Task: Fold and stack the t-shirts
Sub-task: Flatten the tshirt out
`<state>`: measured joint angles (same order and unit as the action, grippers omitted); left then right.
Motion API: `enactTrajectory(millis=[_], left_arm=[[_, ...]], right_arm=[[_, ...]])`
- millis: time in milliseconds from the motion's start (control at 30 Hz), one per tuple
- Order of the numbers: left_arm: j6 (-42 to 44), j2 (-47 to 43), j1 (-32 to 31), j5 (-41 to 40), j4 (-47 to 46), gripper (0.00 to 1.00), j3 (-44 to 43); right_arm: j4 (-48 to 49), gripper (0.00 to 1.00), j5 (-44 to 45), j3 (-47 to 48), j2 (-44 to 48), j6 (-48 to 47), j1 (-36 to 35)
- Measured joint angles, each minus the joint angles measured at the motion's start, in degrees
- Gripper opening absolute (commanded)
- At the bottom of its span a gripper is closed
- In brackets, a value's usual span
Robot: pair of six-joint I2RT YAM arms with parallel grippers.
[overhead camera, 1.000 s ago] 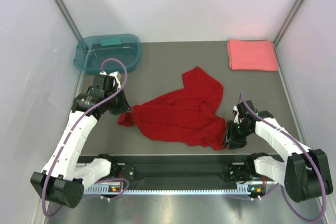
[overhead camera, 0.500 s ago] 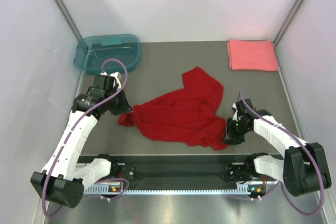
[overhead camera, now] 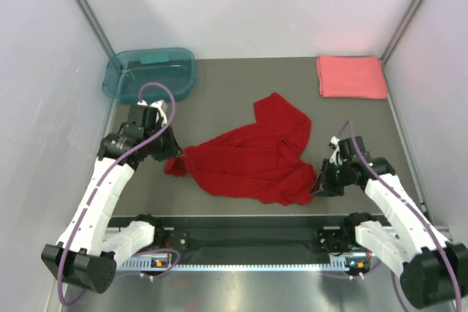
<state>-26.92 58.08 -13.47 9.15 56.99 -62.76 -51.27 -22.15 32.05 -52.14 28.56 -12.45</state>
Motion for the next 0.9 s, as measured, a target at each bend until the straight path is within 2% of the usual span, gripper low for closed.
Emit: enactTrajectory(millis=[167,400,700,900], left_arm=[[-0.2,-1.7,0.0,-1.3,0.2,0.0,-1.0],[0.1,-1.7,0.0,-3.4,0.5,0.0,-8.1],[2.1,-1.6,0.0,-8.7,2.7,0.0,-16.5],[3.6,-0.7,0.0,-13.6,4.8,0.0,-24.5]], right_arm=[[-2.1,0.0,-1.7,11.5,3.2,3.6,0.4],[-1.8,0.0,-3.3,30.9,-2.6,6.2,3.1],[-2.9,0.0,-5.2,46.7,-9.2,5.7,9.9],[-2.4,0.0,-8.2,57.6,-12.6,5.6,17.7]])
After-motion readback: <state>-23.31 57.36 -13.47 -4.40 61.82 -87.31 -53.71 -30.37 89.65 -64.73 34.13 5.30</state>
